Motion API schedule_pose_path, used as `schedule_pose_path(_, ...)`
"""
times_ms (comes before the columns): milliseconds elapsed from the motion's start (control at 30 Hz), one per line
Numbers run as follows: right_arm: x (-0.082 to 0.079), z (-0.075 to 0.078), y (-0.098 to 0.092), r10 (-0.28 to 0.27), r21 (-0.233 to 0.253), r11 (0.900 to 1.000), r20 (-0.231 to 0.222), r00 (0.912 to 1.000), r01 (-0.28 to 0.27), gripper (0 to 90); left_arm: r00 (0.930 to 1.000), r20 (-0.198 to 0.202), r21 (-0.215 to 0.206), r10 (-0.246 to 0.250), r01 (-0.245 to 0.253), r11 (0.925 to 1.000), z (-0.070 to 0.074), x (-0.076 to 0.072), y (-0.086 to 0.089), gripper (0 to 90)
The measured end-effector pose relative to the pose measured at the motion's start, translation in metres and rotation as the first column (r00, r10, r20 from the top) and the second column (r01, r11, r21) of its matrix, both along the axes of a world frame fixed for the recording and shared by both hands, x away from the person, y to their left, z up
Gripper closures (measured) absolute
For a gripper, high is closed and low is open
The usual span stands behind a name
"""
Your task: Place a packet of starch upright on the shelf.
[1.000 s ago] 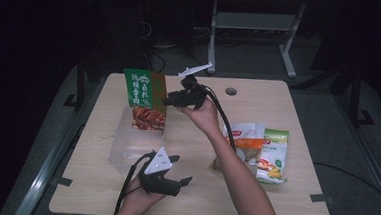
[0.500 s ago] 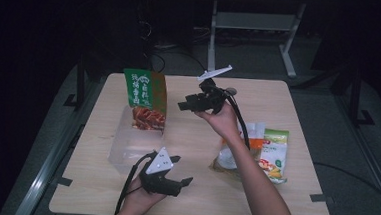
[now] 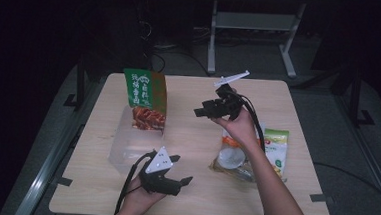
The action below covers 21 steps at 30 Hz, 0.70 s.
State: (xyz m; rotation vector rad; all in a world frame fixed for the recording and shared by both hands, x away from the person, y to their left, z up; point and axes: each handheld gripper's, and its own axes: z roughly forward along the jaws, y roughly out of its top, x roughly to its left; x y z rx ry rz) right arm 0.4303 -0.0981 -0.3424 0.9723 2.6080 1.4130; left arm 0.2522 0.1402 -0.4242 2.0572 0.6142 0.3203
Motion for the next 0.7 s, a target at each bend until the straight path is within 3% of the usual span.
schedule_pose_path(700, -0.025, -0.010, -0.060, -0.084, -0.027, 0.996, -0.039, 0.9957, 0.083, 42.5, 0.9999, -0.002, 0.015, -0.013, 0.013, 0.9998, -0.002, 0.002, -0.004, 22.4)
